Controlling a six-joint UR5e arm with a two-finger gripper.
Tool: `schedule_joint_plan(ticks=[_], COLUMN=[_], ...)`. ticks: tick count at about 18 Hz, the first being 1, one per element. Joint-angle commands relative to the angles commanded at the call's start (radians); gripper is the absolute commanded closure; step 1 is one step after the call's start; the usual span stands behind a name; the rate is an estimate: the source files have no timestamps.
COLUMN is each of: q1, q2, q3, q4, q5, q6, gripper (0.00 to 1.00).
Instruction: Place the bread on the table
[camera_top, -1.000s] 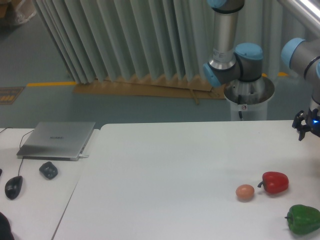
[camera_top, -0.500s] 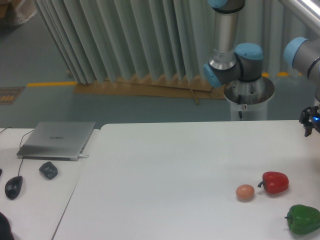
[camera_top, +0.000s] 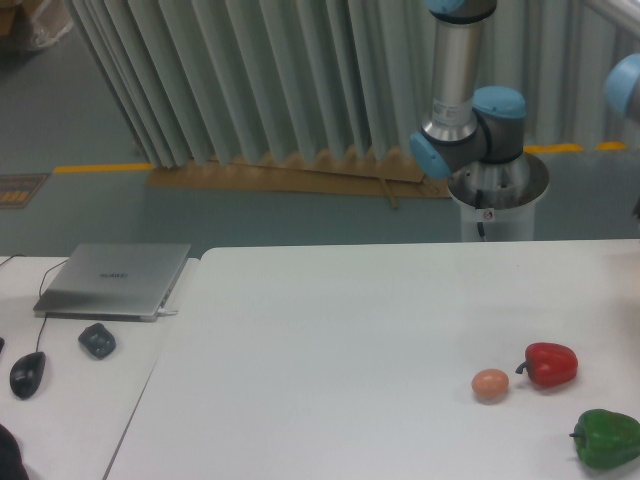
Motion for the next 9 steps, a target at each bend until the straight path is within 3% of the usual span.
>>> schedule_joint_plan(ticks=[1, 4, 6, 9], q1=[0.064, 0.093, 0.085, 0.062], q2=[-0.002, -0.012, -0.012, -0.017], q3=[0.014, 0.005, -0.005, -0.02], q4=[0.0, 0.038, 0.086, 0.089], q5=[-0.095, -0.226, -0.232, -0.231], q6=[-0.073, -0.303, -0.362, -0.368], gripper=[0.0, 0.0, 0.0, 0.0])
